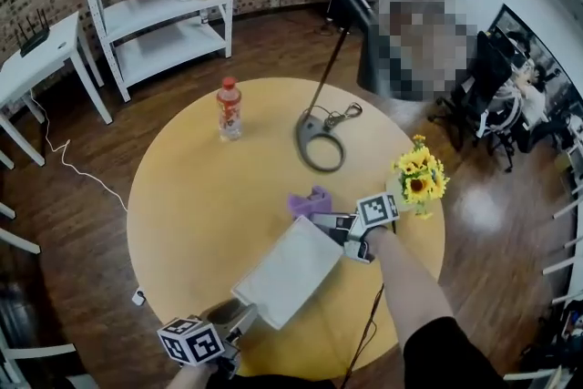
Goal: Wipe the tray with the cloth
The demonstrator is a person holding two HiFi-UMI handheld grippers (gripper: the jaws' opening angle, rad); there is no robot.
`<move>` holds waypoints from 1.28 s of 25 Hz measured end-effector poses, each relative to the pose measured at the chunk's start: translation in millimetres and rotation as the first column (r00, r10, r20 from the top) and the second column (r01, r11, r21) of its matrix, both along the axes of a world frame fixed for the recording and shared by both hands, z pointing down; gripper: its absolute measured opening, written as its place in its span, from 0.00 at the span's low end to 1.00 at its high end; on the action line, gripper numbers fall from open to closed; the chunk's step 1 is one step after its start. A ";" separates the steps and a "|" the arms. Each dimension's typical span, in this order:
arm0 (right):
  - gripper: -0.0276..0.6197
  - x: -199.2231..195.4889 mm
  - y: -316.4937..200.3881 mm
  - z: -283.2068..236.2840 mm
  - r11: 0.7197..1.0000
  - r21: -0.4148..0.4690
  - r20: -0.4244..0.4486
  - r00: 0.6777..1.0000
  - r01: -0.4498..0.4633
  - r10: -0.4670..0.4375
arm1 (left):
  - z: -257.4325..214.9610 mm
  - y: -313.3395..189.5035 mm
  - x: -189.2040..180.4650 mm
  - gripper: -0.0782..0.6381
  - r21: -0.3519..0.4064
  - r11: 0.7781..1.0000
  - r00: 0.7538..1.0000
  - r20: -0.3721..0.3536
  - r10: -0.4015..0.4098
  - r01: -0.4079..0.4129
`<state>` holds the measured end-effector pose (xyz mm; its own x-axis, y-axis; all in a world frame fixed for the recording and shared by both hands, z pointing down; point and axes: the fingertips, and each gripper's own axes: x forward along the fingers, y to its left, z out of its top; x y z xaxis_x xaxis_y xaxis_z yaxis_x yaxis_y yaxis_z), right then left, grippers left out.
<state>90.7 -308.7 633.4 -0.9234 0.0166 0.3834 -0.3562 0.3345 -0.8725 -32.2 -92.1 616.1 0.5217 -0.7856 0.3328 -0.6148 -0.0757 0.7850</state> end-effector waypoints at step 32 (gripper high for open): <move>0.18 76.6 133.7 -5.4 0.747 0.176 0.147 0.768 -0.641 0.623 | 9.8 -15.5 6.0 0.44 -0.143 0.971 0.976 0.079 0.203 -0.191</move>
